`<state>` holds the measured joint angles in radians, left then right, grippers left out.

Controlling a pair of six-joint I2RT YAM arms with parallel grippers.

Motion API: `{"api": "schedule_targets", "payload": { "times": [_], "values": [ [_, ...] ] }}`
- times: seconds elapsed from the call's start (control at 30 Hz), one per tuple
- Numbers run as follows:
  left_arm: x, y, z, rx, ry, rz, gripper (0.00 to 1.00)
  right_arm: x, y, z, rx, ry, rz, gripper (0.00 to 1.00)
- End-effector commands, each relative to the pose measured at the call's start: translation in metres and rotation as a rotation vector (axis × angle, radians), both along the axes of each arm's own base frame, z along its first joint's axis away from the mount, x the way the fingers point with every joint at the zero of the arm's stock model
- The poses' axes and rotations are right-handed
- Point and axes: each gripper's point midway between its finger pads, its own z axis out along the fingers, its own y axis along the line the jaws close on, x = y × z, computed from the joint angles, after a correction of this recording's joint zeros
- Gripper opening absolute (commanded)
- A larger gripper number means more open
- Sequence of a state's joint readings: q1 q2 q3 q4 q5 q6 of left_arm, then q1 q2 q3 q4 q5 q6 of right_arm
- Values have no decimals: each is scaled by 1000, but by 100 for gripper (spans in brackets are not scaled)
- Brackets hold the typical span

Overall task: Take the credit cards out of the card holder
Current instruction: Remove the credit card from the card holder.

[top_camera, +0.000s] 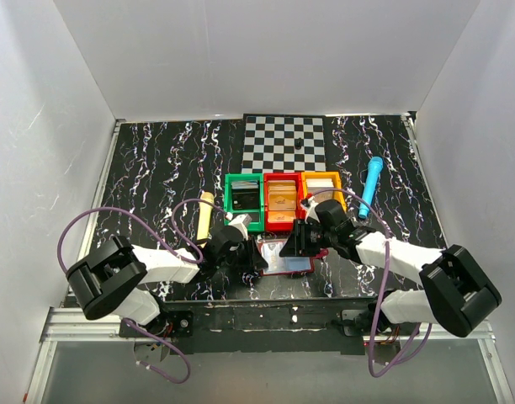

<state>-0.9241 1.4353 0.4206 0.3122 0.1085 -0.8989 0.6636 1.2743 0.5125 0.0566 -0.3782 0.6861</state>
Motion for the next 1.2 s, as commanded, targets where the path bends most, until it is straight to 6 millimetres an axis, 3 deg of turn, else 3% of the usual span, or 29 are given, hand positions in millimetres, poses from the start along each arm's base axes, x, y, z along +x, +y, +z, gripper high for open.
{"api": "schedule_targets", "payload": {
  "times": [0.0, 0.3, 0.93, 1.17],
  "values": [
    [6, 1, 7, -9, -13, 25, 16, 5, 9, 5, 33, -13, 13, 44],
    [5, 5, 6, -6, -11, 32, 16, 3, 9, -11, 7, 28, 19, 43],
    [15, 1, 28, -9, -74, 29, 19, 3, 11, -18, 7, 46, 23, 41],
    [20, 2, 15, 58, -52, 37, 5, 2, 12, -18, 13, 50, 26, 41]
  ]
}}
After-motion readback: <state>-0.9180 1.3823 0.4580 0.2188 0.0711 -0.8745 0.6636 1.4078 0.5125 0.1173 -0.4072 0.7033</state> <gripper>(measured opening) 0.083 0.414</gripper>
